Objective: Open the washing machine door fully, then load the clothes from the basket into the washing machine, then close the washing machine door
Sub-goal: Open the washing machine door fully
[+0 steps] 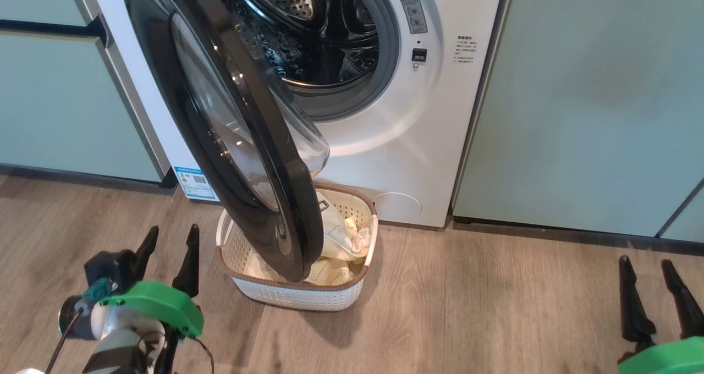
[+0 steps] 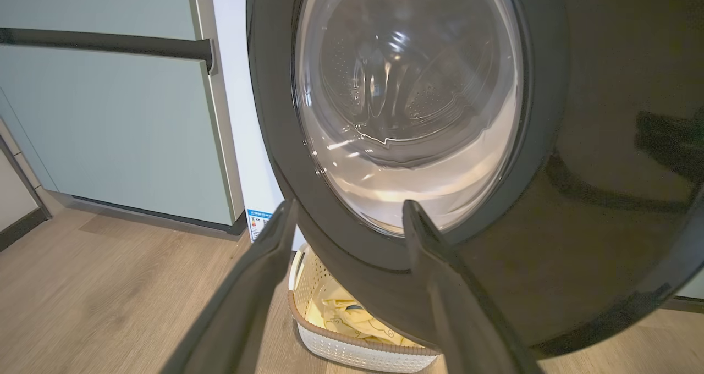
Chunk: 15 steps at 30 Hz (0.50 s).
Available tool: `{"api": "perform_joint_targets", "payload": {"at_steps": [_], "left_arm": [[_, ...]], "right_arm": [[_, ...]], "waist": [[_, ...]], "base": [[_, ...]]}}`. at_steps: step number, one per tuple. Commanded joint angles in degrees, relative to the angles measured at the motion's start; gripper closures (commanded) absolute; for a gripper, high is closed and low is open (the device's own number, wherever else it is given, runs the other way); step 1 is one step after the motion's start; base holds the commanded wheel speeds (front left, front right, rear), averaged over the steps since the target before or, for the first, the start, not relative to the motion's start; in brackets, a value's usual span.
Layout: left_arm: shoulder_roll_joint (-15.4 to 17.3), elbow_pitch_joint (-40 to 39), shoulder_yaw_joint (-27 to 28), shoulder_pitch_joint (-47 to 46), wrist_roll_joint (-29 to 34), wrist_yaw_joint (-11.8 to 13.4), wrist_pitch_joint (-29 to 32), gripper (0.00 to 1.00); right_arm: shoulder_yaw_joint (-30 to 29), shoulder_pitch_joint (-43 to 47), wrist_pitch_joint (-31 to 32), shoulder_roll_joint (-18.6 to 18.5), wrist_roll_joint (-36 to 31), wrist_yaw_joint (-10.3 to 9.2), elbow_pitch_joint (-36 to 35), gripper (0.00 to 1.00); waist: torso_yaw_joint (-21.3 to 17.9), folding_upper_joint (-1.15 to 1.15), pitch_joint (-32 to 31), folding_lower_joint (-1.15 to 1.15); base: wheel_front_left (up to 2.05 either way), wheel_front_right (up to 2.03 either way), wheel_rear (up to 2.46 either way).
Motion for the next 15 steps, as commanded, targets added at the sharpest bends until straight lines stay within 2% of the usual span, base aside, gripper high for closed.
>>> {"api": "perform_joint_targets", "payload": {"at_steps": [1,15], "left_arm": [[1.2,-1.3,1.7,-2.5,-0.6,0.0,-0.4,0.0],[0.9,-0.9,1.2,-2.5,-0.9,0.0,-0.4,0.0]], "right_arm": [[0.4,-1.1,-0.6,-0.6,-0.9,0.22,-1.6,0.0],[0.7,0.2,-0.6,0.0,-4.0,0.22,-0.6,0.0]], "waist": [[0.1,0.0,0.0,0.0],[0.4,0.0,-0.1,0.0]], "base": [[0.0,0.0,0.0],[0.0,0.0,0.0]]}}
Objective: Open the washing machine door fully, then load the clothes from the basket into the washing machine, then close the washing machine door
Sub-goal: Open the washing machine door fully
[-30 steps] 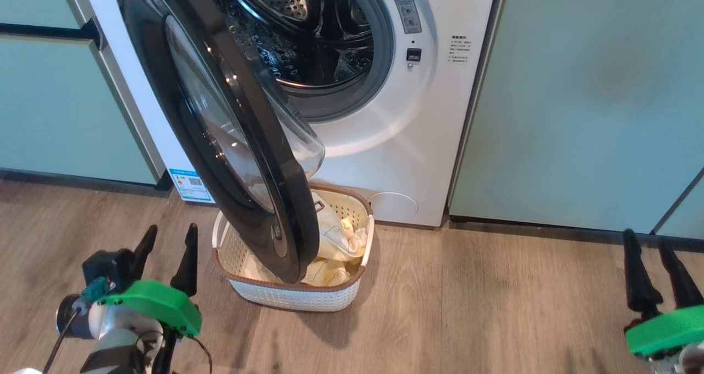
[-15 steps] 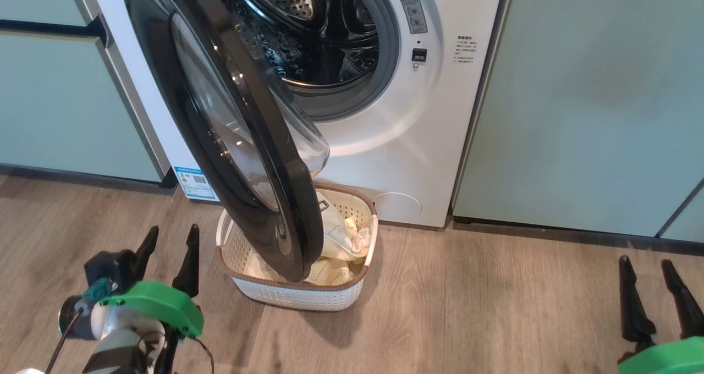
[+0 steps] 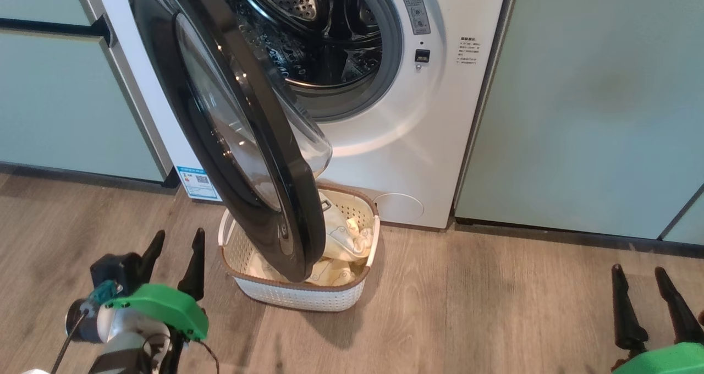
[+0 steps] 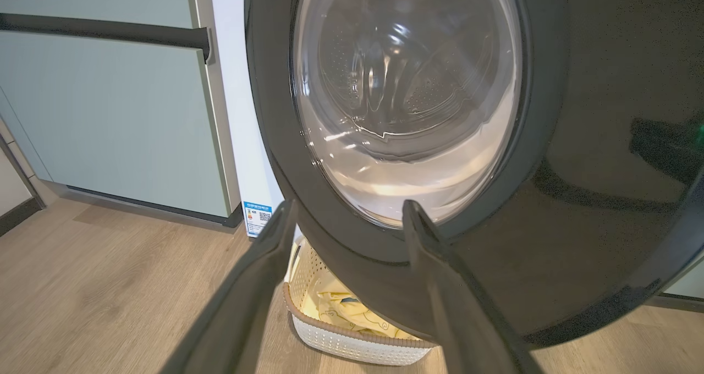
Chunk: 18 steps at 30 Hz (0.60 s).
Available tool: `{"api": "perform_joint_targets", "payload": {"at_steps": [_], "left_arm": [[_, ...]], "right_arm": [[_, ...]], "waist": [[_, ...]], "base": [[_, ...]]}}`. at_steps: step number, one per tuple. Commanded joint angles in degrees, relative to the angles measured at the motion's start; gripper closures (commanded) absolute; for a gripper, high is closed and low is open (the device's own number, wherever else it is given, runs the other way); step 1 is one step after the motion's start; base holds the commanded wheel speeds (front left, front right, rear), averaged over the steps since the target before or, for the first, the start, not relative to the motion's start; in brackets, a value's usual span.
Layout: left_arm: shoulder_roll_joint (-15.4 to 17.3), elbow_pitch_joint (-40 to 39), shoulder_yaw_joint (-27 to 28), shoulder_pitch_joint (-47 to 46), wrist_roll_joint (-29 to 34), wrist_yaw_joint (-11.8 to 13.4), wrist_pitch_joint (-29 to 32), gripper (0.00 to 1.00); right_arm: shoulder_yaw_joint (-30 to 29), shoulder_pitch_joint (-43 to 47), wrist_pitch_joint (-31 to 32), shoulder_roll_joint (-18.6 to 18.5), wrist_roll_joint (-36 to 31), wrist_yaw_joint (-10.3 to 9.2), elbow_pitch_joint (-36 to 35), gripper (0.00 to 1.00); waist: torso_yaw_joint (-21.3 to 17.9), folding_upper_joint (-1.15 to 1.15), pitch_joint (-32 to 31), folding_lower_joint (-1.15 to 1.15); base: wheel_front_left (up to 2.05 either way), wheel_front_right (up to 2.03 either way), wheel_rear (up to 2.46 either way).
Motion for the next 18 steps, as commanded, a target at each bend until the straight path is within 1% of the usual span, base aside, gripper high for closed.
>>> {"api": "perform_joint_targets", "payload": {"at_steps": [1,18], "left_arm": [[1.2,-1.8,2.1,-2.6,-0.1,0.0,-0.4,0.0],[1.5,-1.3,1.7,-2.6,-1.2,0.0,-0.4,0.0]], "right_arm": [[0.8,-0.7,-0.6,-0.7,-0.7,0.22,-1.7,0.0],[1.6,-0.5,-0.6,-0.5,-0.9,0.22,-0.9,0.0]], "waist": [[0.0,0.0,0.0,0.0],[0.1,0.0,-0.3,0.0]], "base": [[0.0,0.0,0.0],[0.0,0.0,0.0]]}}
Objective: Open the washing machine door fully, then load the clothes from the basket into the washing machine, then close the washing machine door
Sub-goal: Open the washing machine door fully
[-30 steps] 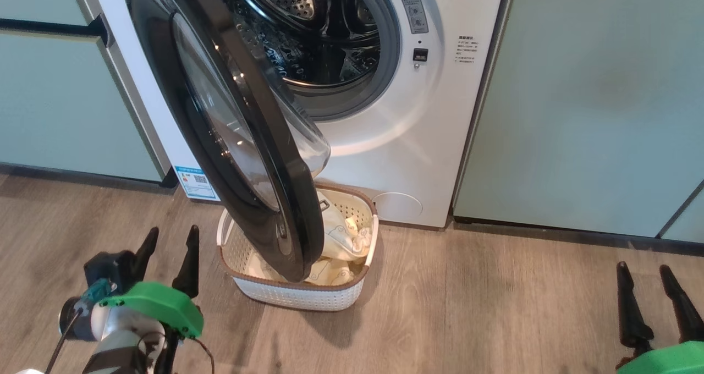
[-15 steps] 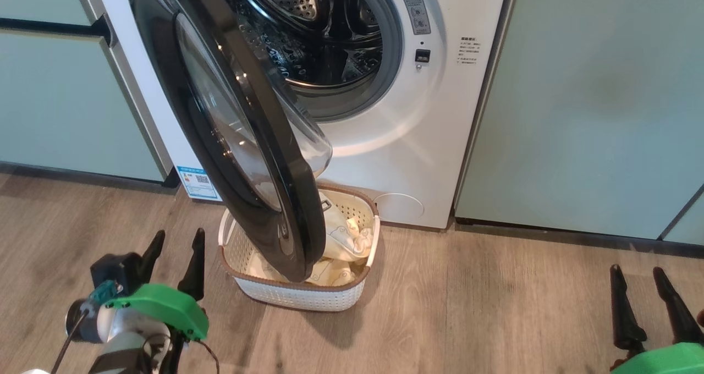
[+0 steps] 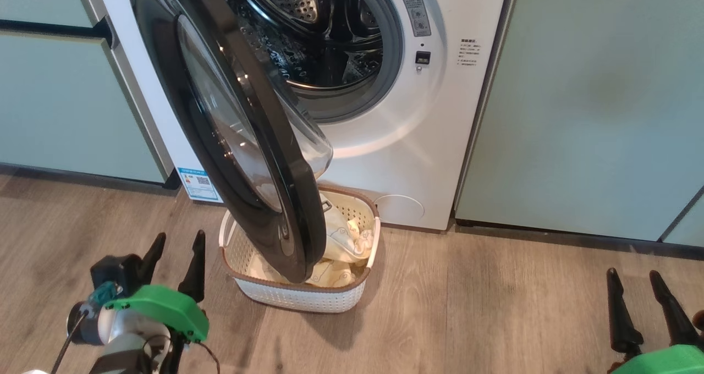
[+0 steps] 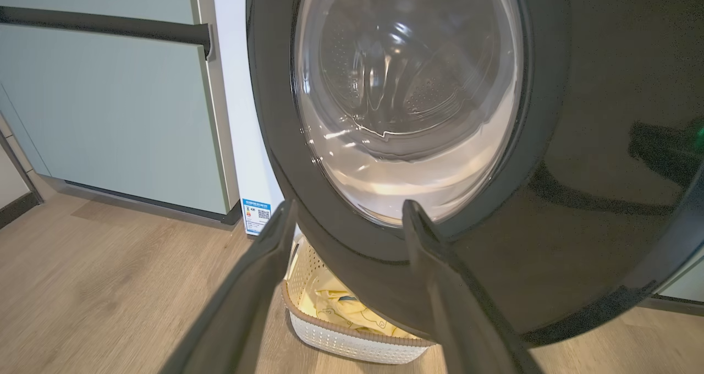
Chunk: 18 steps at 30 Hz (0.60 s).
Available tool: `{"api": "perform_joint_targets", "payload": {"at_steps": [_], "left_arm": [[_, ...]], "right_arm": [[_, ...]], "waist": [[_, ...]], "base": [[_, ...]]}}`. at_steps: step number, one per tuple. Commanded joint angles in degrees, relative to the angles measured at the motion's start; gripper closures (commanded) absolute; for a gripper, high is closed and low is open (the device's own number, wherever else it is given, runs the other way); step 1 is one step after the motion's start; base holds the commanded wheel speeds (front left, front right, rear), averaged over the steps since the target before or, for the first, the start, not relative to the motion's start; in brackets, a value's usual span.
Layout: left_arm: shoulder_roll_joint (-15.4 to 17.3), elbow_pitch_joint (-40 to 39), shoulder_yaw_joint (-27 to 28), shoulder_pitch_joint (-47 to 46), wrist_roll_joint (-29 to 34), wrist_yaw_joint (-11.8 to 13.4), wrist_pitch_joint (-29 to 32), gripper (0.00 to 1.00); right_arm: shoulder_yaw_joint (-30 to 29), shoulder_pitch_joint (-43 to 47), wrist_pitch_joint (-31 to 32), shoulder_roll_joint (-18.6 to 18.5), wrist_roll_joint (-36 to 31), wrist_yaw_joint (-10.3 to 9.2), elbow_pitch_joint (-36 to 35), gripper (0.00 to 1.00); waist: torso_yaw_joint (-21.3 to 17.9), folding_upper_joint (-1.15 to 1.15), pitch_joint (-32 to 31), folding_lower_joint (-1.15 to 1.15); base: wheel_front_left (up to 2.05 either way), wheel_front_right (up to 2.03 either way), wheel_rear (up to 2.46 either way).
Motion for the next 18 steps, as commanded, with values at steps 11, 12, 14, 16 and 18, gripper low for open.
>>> {"api": "perform_joint_targets", "payload": {"at_steps": [11,12,14,16,18], "left_arm": [[1.5,-2.8,4.2,-4.1,-4.3,0.0,-0.4,1.0],[1.5,-3.2,4.8,-4.6,-5.1,0.0,-0.4,1.0],[1.9,-4.0,5.7,-5.7,-6.5,0.0,-0.4,1.0],[1.9,-4.6,7.5,-7.3,-8.5,0.0,-0.4,1.0],[2.4,-5.4,8.5,-9.2,-9.4,0.2,-0.3,1.0]], "right_arm": [[1.4,-0.8,-0.6,-0.6,0.0,0.22,-0.8,0.0],[1.4,-0.8,-0.6,-0.6,0.0,0.22,-0.8,0.0],[1.3,-0.7,-0.6,-0.6,0.0,0.22,-0.7,0.0],[1.3,-0.6,-0.6,-0.6,0.0,0.22,-0.7,0.0],[1.3,-0.6,-0.6,-0.5,0.0,0.22,-0.6,0.0]], "waist": [[0.3,0.0,0.5,0.0],[0.3,0.0,0.6,0.0],[0.4,0.0,0.7,0.0],[0.5,0.0,0.8,0.0],[0.6,0.0,0.9,0.0]], "base": [[0.0,0.0,0.0],[0.0,0.0,0.0],[0.0,0.0,0.0],[0.0,0.0,0.0],[0.0,0.0,0.0]]}}
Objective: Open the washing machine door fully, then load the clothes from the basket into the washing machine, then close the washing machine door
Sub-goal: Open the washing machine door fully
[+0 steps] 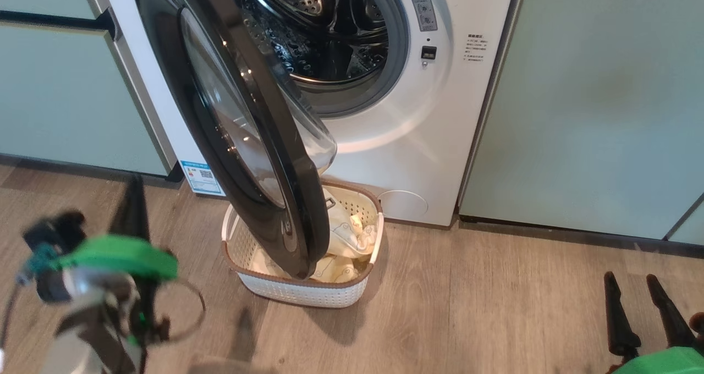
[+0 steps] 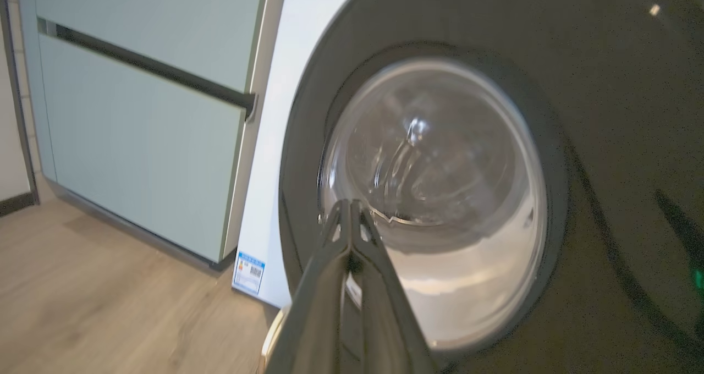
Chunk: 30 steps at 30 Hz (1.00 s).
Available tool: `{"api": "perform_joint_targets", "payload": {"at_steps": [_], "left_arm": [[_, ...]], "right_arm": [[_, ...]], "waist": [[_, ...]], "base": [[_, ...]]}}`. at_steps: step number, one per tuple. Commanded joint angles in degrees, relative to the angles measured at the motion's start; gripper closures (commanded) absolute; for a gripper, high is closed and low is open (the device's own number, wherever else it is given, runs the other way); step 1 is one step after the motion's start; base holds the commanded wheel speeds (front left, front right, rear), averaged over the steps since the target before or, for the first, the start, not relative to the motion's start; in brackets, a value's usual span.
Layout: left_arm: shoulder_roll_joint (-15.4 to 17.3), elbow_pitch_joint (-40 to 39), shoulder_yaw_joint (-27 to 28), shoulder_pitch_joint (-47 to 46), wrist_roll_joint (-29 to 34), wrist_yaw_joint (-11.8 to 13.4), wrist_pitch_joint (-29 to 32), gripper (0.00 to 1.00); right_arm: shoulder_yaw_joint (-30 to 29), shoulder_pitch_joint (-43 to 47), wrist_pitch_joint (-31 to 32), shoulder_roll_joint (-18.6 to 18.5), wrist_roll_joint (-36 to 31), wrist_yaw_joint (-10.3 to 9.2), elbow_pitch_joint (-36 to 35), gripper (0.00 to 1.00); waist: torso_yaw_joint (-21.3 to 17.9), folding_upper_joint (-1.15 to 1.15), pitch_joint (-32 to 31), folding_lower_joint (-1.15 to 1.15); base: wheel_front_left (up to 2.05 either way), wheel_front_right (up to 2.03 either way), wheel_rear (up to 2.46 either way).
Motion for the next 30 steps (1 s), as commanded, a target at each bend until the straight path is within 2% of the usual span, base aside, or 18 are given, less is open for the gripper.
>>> {"api": "perform_joint_targets", "payload": {"at_steps": [1,5,12,18,24,30], "left_arm": [[2.4,-3.3,2.8,-5.3,-0.5,0.4,0.0,1.0],[2.6,-8.3,3.5,-9.6,-2.0,1.9,2.6,1.0],[1.4,-21.7,2.3,-16.9,-4.2,5.7,10.4,1.0],[0.1,-29.8,-1.8,-22.1,-4.3,7.8,16.8,1.0],[-3.2,-35.1,-11.3,-24.6,-2.5,8.7,22.3,1.0],[-5.4,-38.0,-22.2,-23.4,-2.0,9.7,24.6,1.0]], "right_arm": [[1.0,-0.6,-0.6,-0.7,-0.1,0.22,-1.6,0.0],[1.0,-0.5,-0.6,-0.5,-0.1,0.22,-1.5,0.0],[1.3,-0.2,-0.6,-0.1,0.0,0.22,-1.3,0.0],[1.6,-0.1,-0.6,-0.1,0.0,0.22,-1.2,0.0],[1.7,-0.2,-0.6,-0.2,0.1,0.22,-0.9,0.0],[1.9,-0.1,-0.6,-0.4,0.2,0.22,-0.9,0.0]], "waist": [[0.1,0.0,0.0,0.0],[0.3,0.0,0.0,0.0],[0.7,0.0,-0.1,0.0],[1.0,0.0,-0.3,0.0],[1.4,0.0,-0.8,0.0],[1.7,0.0,-1.2,0.0]], "base": [[0.0,0.0,0.0],[0.0,0.0,0.0],[0.0,0.0,0.0],[0.0,0.0,0.0],[0.0,0.0,0.0],[0.0,0.0,0.0]]}}
